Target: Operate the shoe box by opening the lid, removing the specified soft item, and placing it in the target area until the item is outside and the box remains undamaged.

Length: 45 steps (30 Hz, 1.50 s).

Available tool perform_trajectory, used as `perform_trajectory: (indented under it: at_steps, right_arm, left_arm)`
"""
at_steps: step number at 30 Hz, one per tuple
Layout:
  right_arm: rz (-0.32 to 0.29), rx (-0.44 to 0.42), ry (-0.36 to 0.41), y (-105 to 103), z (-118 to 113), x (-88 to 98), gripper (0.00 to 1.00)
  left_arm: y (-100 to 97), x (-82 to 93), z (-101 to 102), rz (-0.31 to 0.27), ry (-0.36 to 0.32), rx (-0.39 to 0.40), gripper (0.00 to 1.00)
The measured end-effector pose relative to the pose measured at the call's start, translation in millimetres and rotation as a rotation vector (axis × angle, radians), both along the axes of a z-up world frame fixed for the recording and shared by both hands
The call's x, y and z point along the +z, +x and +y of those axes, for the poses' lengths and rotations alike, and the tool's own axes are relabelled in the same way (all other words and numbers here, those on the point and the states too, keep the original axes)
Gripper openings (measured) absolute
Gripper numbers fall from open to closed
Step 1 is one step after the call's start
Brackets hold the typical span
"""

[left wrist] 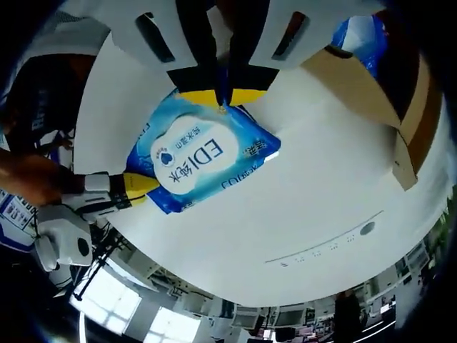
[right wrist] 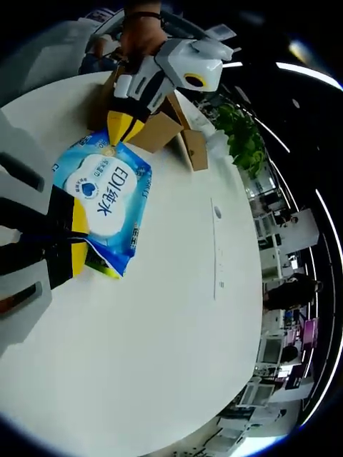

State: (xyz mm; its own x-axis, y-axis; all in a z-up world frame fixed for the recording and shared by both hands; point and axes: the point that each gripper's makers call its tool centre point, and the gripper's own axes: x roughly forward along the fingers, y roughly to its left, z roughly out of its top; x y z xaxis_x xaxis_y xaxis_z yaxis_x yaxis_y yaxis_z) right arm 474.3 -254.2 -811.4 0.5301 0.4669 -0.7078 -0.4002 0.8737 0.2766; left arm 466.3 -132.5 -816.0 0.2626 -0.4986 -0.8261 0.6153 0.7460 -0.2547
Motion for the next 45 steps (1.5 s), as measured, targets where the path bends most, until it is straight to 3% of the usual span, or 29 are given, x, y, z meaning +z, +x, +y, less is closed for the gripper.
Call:
perform_trajectory:
  at_steps: [17,23,35,38,45]
  right_arm:
    - [-0.019,-0.017,-0.038,-0.3,-5.0,0.8,0.00]
    - [-0.029,-0.037,-0.061,-0.9,-9.6,4.4,0.04]
    - [-0.049,-0.061,-0.087,-5.2,-17.1,17.3,0.05]
    - [-0.049,-0.069,-0.092,-7.1,-17.4,21.5,0.06]
    - [-0.073,-0.080,-0.083,-8.1,-15.4,33.7,0.07]
  left_arm:
    - [0.6,5.6,5.0,-0.029,-0.002,0.000,0.06]
    - [3.2,17.9,9.4,-0.047,-0.022,0.014,0.12]
    - [8.6,41.5,22.1,-0.092,-0.062,0.035,0.15]
    - [5.5,50.1,24.8,-0.082,-0.114,0.069,0.17]
    - [1.7,63.1,42.2,-0.115,-0.146,0.076,0.18]
